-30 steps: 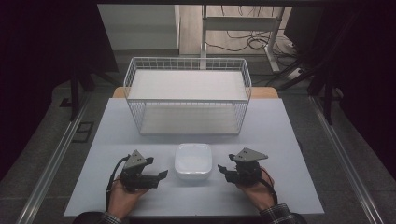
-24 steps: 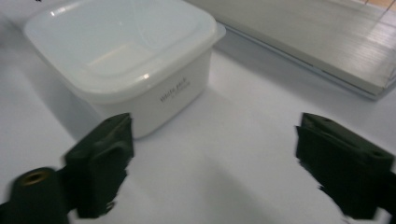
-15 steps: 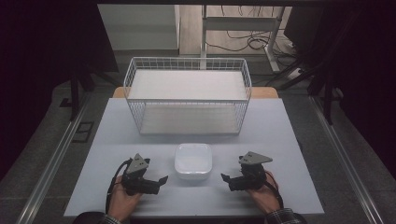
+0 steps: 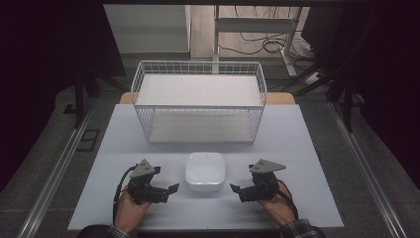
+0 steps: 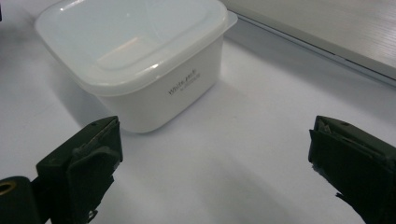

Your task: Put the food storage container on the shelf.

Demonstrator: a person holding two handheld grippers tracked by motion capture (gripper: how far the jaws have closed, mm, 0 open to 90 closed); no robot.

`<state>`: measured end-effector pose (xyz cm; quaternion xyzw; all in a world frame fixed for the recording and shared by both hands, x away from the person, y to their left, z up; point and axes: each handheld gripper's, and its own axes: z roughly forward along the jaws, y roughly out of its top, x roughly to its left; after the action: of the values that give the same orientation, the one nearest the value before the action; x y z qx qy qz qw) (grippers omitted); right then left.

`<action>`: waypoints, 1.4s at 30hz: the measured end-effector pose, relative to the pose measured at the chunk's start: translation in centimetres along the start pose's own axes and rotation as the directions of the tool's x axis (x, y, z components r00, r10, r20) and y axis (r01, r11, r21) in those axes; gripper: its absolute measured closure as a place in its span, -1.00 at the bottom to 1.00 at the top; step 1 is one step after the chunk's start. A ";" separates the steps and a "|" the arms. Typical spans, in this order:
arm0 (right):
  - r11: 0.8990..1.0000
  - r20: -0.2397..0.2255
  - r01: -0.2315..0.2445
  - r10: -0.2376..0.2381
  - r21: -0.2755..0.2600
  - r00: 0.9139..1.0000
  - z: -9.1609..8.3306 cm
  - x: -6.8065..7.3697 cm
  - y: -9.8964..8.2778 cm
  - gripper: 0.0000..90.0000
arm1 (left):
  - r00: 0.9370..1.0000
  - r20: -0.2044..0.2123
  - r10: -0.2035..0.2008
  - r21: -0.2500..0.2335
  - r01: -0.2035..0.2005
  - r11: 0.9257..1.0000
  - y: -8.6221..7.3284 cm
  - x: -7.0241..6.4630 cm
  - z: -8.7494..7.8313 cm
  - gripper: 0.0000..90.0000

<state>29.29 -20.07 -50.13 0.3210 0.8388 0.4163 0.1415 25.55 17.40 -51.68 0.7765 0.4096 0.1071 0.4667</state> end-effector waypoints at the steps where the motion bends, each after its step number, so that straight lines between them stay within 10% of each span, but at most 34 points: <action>1: 1.000 0.000 0.000 0.000 0.000 1.000 0.0 0.0 0.0 -0.95 | 1.000 0.000 0.000 0.000 0.000 1.000 0.0 0.0 0.0 -0.95; 22: 0.997 -0.043 -0.057 0.059 0.044 0.997 1.2 1.0 3.0 -0.79 | 0.998 0.052 0.032 0.002 -0.032 0.999 3.2 -0.9 1.7 -0.81; 34: 0.998 -0.050 0.014 -0.011 0.066 0.999 3.3 1.5 5.8 -0.71 | 0.997 0.040 0.064 0.049 -0.066 0.997 5.5 -0.7 4.0 -0.77; 42: 0.996 -0.081 -0.029 0.036 0.089 0.996 5.3 1.2 6.1 -0.77 | 0.996 0.087 -0.013 0.055 0.008 0.998 4.3 0.5 5.4 -0.81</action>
<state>33.63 -13.29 -48.56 0.3229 0.8561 0.3943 0.0858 31.15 13.32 -51.21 0.7908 0.3957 0.0594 0.4632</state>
